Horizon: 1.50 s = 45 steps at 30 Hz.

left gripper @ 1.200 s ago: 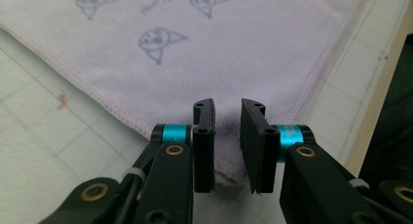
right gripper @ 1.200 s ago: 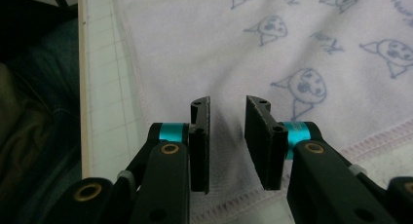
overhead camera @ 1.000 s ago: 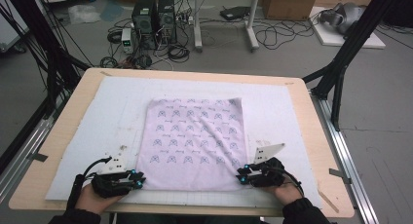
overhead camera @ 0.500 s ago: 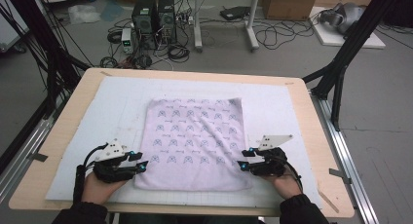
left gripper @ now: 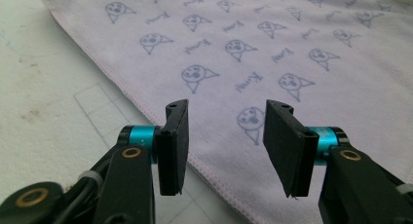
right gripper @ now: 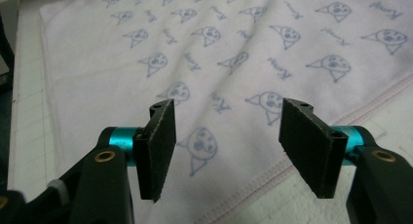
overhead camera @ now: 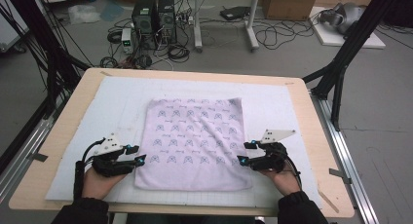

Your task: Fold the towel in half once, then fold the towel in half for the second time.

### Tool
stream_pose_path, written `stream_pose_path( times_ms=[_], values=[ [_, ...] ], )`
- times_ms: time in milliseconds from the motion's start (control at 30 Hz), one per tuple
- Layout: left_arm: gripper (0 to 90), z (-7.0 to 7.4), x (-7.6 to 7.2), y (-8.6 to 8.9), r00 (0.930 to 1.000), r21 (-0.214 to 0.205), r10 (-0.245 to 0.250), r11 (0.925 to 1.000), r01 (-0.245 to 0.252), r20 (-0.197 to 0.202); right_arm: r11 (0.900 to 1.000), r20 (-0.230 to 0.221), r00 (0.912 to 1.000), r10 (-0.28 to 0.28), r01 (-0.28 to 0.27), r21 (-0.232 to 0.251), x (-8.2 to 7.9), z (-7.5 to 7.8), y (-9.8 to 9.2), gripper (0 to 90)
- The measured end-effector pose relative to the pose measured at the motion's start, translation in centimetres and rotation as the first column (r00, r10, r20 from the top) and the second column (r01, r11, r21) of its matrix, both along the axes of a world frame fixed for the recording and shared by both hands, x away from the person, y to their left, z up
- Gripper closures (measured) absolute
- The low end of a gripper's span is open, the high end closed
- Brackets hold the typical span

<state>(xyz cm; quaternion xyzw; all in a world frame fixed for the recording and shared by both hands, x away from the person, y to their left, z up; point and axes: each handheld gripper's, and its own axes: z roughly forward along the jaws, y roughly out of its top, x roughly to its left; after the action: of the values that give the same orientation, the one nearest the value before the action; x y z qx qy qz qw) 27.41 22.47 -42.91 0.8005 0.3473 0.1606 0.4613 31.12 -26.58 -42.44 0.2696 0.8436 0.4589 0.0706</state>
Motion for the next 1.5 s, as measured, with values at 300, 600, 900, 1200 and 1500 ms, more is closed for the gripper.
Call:
stream_pose_path(
  times_ms=[300, 600, 900, 1200, 1500],
  values=[
    [45.8, 0.4, 0.5, -0.5, 0.9997, -0.008, 0.019, 0.9998, -0.018, 0.015, 0.9992, 0.018, 0.9992, -0.037, 0.037, -0.012, 0.5, 0.4, 0.5, 30.3],
    [44.5, 0.5, 1.0, -1.0, 0.9997, -0.019, 0.014, 0.9997, -0.014, 0.021, 0.9989, 0.018, 0.9988, -0.046, 0.046, 0.006, 0.7, 0.6, 0.9, 27.3],
    [43.7, 0.5, 1.1, -1.0, 0.9997, -0.007, 0.008, 0.9999, -0.008, 0.024, 0.9996, 0.026, 0.9995, -0.018, 0.018, -0.022, 0.6, 0.3, 1.8, 26.7],
    [43.3, 0.4, 1.2, -0.9, 0.9997, -0.003, 0.01, 1.0, -0.01, 0.023, 0.9995, 0.017, 0.9998, -0.009, 0.009, -0.03, 0.7, 0.2, 2.0, 26.6],
    [44.5, 1.2, 2.9, -0.4, 0.9997, 0.014, 0.024, 0.9996, -0.024, 0.006, 0.9991, 0.001, 0.9998, -0.022, 0.022, -0.037, 2.4, 0.8, 1.9, 26.9]
  ],
)
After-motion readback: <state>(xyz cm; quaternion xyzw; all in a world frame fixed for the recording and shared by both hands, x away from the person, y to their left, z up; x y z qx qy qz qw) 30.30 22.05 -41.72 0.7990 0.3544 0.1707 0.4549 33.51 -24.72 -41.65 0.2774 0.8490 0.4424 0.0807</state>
